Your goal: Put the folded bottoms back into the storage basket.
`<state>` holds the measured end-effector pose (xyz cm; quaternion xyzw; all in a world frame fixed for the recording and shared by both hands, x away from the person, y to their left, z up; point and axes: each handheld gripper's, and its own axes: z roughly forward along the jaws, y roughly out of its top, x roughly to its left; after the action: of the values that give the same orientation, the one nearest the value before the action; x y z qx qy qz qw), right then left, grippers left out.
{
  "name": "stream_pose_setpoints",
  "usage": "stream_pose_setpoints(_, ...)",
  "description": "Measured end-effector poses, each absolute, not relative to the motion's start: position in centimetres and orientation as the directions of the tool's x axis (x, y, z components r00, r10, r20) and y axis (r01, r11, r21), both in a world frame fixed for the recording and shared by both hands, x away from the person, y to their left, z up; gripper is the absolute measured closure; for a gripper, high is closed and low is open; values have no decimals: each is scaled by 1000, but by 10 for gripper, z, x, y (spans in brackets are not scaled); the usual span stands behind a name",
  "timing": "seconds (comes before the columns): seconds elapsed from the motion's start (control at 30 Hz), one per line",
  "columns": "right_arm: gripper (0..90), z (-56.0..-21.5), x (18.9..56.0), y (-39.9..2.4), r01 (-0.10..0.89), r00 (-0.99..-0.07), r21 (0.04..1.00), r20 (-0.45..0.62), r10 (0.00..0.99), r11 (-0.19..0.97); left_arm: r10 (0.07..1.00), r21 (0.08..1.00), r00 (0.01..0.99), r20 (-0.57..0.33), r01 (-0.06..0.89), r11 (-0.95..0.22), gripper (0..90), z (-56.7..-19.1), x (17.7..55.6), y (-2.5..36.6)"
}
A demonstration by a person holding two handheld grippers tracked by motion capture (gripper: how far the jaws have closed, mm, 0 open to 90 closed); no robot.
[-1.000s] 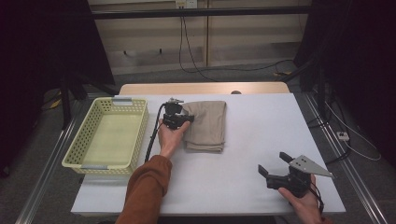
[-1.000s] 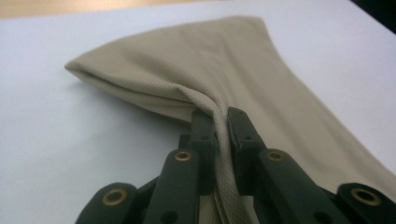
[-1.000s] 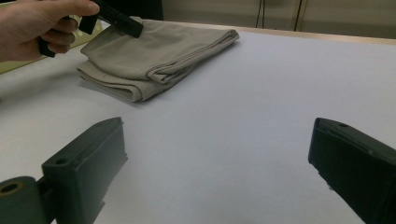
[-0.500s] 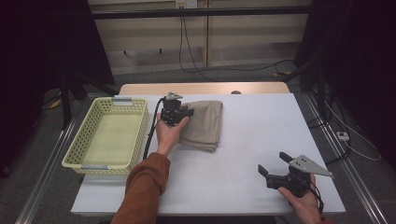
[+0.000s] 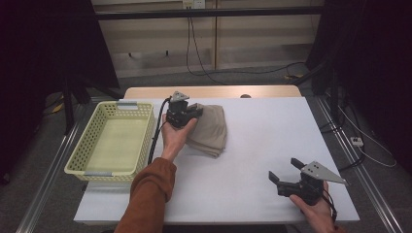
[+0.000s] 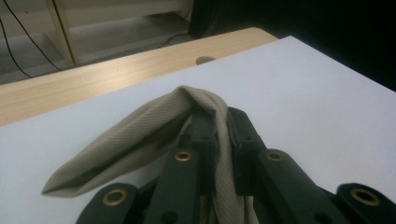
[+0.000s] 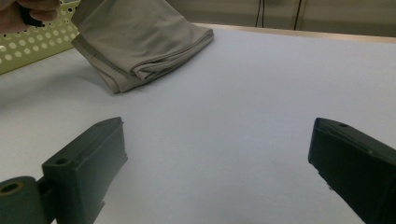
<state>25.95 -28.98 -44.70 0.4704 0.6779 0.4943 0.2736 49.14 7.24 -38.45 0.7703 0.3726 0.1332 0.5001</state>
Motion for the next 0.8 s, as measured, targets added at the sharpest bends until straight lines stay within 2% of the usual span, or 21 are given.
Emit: stream_pose_setpoints(0.8, 38, -447, 259, -290, 362, -406, 930, 94, 909, 65, 692, 917, 712, -118, 346, -199, 830, -343, 470, 88)
